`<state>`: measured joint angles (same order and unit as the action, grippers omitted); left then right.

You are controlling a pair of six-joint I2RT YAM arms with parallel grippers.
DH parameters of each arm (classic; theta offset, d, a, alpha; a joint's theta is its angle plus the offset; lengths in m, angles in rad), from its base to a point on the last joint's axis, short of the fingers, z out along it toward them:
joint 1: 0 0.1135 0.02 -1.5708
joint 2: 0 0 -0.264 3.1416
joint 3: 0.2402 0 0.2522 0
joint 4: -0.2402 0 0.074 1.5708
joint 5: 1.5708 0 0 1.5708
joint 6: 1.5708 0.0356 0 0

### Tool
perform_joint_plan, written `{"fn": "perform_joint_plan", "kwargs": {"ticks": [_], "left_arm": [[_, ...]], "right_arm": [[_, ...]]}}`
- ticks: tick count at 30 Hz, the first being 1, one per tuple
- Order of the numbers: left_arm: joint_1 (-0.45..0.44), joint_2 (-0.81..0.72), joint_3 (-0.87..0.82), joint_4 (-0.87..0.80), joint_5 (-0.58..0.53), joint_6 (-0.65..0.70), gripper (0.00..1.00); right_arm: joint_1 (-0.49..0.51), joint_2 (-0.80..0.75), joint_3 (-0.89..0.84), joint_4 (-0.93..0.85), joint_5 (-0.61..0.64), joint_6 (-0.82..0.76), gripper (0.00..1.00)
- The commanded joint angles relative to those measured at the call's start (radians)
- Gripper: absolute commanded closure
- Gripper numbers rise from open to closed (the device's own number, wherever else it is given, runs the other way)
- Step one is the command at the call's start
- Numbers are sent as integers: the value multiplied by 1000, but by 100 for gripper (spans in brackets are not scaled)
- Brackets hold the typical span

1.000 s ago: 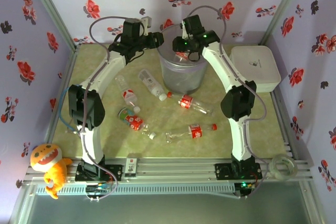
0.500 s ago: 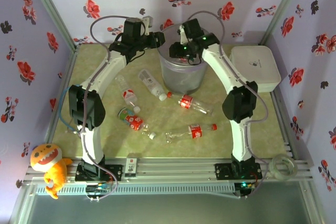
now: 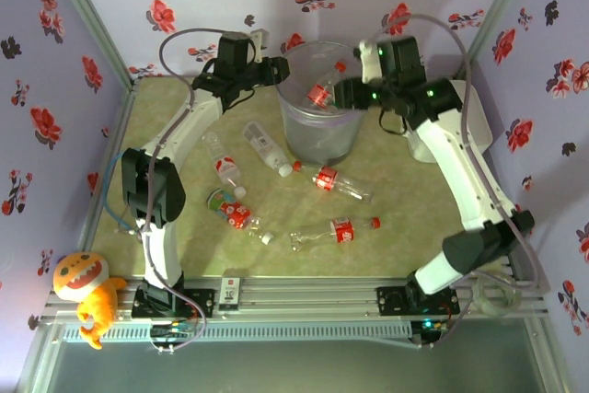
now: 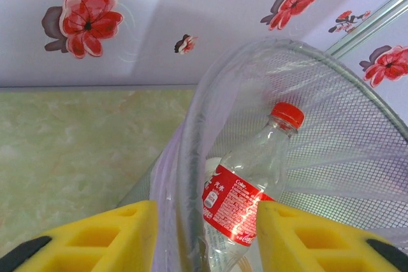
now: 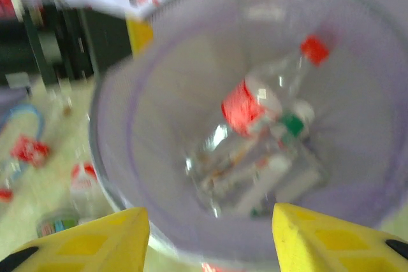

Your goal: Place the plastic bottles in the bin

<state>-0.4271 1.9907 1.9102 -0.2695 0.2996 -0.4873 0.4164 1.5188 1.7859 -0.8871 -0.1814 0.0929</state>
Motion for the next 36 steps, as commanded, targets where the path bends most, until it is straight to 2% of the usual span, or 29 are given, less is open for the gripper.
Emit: {"fn": "perform_joint_plan", "kwargs": {"ticks": [1, 4, 9, 11, 15, 20, 27, 33, 36], "left_arm": [[-4, 13, 26, -2, 7, 26, 54], [-4, 10, 24, -2, 8, 26, 54], [-5, 11, 23, 4, 9, 22, 54], [-5, 11, 23, 3, 7, 21, 54], [-3, 10, 18, 1, 8, 24, 54], [-3, 14, 16, 12, 8, 13, 54], [-3, 25, 33, 3, 14, 10, 54], [-4, 30, 47, 1, 15, 12, 54], [-3, 33, 50, 1, 14, 9, 54]], "right_arm": [[8, -68, -158, -81, -31, -107, 46], [35, -126, -266, -125, 44, -67, 46], [64, -168, -448, -50, 87, -36, 42], [73, -129, -473, -43, 109, -52, 31], [98, -54, -533, 42, 113, -104, 18], [166, 38, -584, 169, 189, -113, 16], [179, 98, -709, 401, 228, -88, 16], [186, 160, -723, 408, 220, -94, 16], [202, 181, -719, 390, 189, -89, 20]]}}
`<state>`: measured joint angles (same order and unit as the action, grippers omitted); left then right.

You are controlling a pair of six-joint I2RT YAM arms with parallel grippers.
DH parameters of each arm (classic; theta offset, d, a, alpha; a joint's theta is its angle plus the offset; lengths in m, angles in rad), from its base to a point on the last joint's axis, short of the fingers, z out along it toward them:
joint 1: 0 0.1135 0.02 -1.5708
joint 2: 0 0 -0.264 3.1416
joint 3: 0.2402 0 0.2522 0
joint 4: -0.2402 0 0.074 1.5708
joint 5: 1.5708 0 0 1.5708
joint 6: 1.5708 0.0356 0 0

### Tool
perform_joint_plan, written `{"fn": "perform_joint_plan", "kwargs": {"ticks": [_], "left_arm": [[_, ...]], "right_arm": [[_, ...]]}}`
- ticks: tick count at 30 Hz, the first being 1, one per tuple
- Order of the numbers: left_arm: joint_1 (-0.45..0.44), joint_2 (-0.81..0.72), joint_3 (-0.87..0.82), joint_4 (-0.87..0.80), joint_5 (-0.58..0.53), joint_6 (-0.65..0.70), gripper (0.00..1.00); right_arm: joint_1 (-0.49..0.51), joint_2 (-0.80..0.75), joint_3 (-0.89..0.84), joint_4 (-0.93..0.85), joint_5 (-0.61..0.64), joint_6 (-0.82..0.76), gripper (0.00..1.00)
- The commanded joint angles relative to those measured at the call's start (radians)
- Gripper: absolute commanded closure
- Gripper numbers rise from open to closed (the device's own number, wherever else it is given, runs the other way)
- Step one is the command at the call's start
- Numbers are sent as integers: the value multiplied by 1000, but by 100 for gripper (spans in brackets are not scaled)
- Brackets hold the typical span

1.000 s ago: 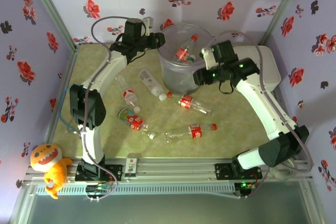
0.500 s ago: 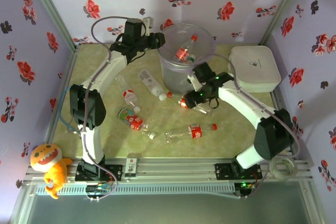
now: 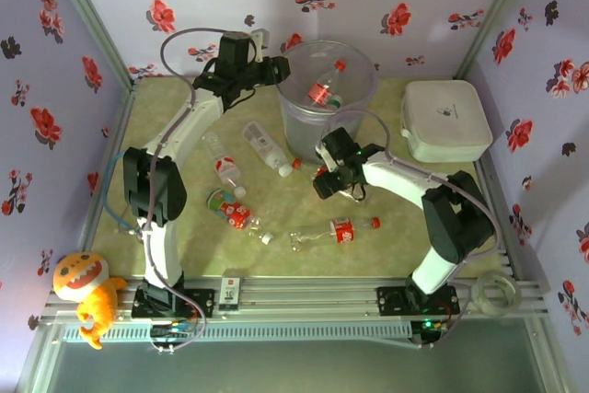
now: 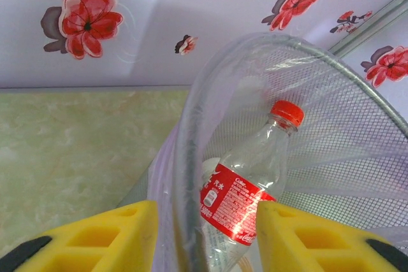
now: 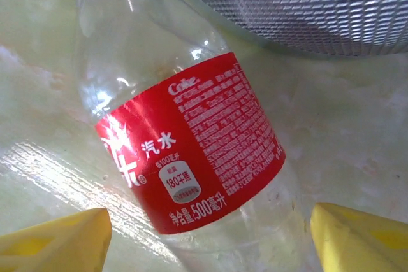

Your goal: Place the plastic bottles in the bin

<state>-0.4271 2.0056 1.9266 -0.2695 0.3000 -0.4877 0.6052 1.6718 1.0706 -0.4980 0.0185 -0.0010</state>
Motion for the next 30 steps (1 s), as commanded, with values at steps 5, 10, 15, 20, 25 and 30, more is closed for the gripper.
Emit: {"fn": "perform_joint_plan", "kwargs": {"ticks": [5, 10, 15, 20, 25, 30], "left_arm": [[-4, 20, 31, 3, 15, 8, 54], [-3, 17, 27, 6, 16, 6, 54], [-3, 14, 20, 9, 15, 5, 54], [-3, 10, 9, 20, 16, -1, 54], [-3, 12, 9, 21, 16, -1, 54], [-4, 13, 9, 27, 15, -6, 54]], "right_arm": [[47, 44, -18, -2, -13, 12, 25], [70, 72, -11, -18, 10, 12, 31], [72, 53, -7, -25, 20, 4, 38], [74, 14, 8, -47, 32, -24, 43], [84, -32, 53, -129, 27, -69, 45], [90, -108, 109, -234, -40, -123, 45]]}}
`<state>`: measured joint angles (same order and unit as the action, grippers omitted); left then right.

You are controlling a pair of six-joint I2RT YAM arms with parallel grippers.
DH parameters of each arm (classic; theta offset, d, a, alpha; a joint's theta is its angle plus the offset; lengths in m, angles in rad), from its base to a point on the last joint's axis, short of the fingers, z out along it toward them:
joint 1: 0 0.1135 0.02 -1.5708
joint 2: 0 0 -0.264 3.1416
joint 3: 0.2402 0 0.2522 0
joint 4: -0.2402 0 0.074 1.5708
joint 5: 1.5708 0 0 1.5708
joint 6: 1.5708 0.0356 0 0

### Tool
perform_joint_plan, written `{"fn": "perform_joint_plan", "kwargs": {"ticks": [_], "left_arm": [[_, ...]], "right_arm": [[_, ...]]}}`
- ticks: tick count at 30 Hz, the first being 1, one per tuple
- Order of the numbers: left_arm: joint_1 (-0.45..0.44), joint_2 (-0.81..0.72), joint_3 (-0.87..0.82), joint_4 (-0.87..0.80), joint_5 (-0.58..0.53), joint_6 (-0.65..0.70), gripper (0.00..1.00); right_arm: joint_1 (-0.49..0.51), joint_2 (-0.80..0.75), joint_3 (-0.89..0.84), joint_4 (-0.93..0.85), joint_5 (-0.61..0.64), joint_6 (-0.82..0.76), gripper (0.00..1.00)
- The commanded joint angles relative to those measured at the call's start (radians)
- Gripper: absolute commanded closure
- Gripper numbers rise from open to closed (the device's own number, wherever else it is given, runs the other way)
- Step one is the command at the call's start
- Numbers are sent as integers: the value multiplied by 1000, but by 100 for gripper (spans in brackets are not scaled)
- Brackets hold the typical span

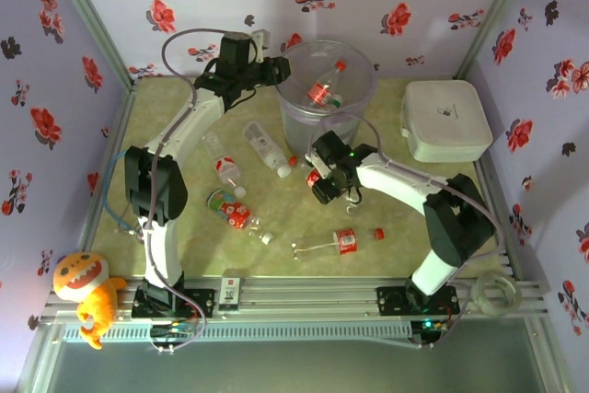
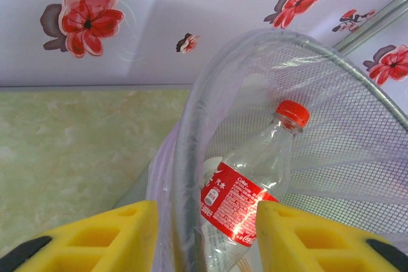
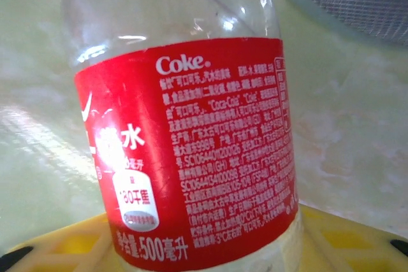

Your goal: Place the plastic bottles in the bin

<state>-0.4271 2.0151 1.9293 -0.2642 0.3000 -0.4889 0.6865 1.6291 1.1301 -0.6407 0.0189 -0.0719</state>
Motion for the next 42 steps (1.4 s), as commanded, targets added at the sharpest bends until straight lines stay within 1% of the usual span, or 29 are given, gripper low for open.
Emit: {"fn": "perform_joint_plan", "kwargs": {"ticks": [1, 4, 7, 11, 15, 19, 24, 28, 31, 34, 37, 42], "left_arm": [[-3, 5, 8, 22, 16, -6, 54], [-3, 10, 10, 25, 16, -10, 54], [-4, 11, 10, 32, 14, -15, 54], [-3, 10, -3, 52, 14, -30, 54], [-4, 13, -6, 59, 13, -37, 54], [-4, 10, -10, 59, 14, -37, 54], [-5, 4, -22, 66, 14, -44, 54], [-7, -5, -31, 68, 14, -51, 55], [-6, -17, -48, 79, 14, -61, 55], [-10, -36, -80, 106, 14, -76, 57], [-9, -49, -104, 121, 13, -91, 57], [-12, -60, -119, 136, 12, -102, 58]], "right_arm": [[8, -80, 61, -114, -64, -67, 45], [13, -126, 95, -176, -127, -111, 45], [13, -181, 131, -226, -230, -112, 45], [13, -294, 143, -180, -360, -75, 46], [9, -371, 172, -130, -401, -40, 46], [-41, -411, 221, -74, -390, 18, 47], [-134, -390, 305, 29, -324, 116, 52], [-186, -313, 418, 75, -265, 203, 53], [-204, -237, 505, 93, -215, 268, 53], [-209, -157, 594, 94, -155, 331, 53], [-212, -83, 667, 96, -68, 408, 53], [-217, 31, 772, 103, -4, 491, 53]]}}
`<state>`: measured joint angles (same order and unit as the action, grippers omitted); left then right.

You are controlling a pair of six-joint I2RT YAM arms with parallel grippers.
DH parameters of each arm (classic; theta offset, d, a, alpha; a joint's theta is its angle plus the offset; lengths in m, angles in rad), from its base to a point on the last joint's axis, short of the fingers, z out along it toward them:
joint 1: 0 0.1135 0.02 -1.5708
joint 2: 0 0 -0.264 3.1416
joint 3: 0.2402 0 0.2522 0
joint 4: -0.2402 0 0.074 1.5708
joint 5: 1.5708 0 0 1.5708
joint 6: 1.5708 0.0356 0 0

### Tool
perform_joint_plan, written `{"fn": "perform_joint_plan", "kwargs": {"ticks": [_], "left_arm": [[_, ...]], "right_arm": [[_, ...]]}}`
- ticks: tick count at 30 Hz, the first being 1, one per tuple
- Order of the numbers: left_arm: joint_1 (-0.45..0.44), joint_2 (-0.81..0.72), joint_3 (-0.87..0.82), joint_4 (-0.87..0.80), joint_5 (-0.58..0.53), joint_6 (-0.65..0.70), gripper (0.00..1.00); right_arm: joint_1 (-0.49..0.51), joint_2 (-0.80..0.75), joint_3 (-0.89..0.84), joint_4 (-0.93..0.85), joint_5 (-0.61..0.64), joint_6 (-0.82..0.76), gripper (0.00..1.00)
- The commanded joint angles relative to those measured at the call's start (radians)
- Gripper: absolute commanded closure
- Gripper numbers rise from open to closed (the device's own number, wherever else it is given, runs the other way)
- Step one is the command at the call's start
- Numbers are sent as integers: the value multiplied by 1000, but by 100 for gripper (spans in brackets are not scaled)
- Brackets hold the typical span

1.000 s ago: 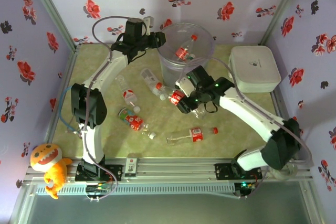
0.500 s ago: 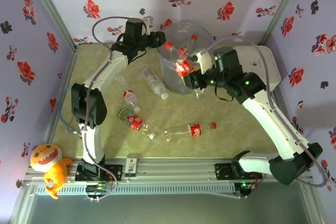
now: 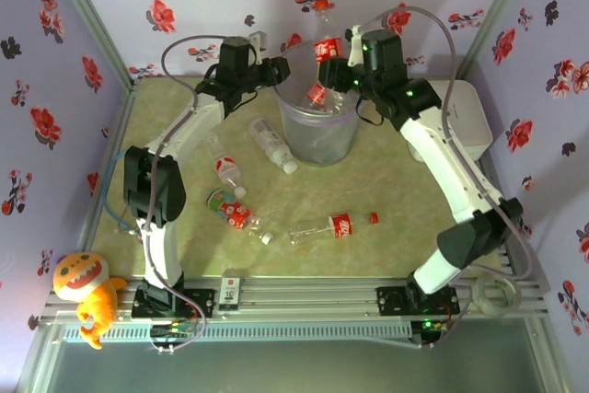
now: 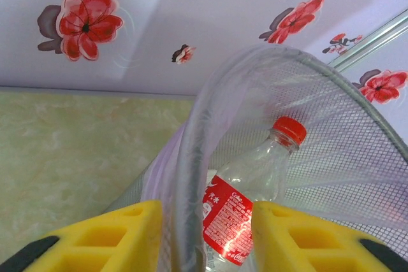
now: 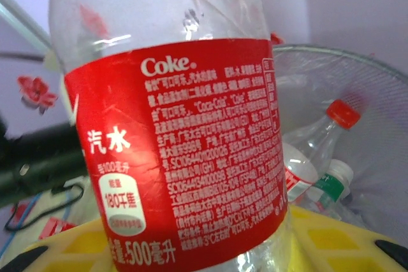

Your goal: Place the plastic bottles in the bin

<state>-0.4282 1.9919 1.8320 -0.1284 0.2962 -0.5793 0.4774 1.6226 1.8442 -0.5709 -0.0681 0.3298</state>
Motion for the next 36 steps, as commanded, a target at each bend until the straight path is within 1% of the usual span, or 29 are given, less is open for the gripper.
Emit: {"fn": "perform_joint_plan", "kwargs": {"ticks": [1, 3, 7, 15, 18, 23, 26, 29, 33, 36], "left_arm": [[-11, -38, -21, 4, 16, -12, 58], [-11, -38, -19, 6, 16, -16, 58], [-13, -36, -14, 6, 17, -16, 58], [-12, -28, -8, 9, 16, -20, 58], [-13, -22, -4, 9, 15, -21, 58], [-13, -18, 4, -3, 17, -10, 58], [-12, -14, 9, -7, 17, -7, 58], [-11, -8, 19, -11, 16, -8, 58], [-11, -1, 28, -16, 16, -8, 58], [-12, 1, 32, -17, 17, -6, 58]], "right_arm": [[-10, 65, 76, 33, 103, 100, 53], [-18, 114, 97, 38, 121, 129, 53], [-31, 189, 83, 96, 140, 201, 53], [-25, 289, 12, 249, 117, 360, 52], [-17, 319, -9, 289, 113, 382, 46], [-13, 351, -8, 275, 63, 372, 36], [-10, 349, -8, 259, 21, 324, 28], [-9, 330, -4, 230, 11, 278, 21], [-13, 297, 36, 144, 15, 221, 18], [-17, 269, 57, 81, 66, 166, 18]]}}
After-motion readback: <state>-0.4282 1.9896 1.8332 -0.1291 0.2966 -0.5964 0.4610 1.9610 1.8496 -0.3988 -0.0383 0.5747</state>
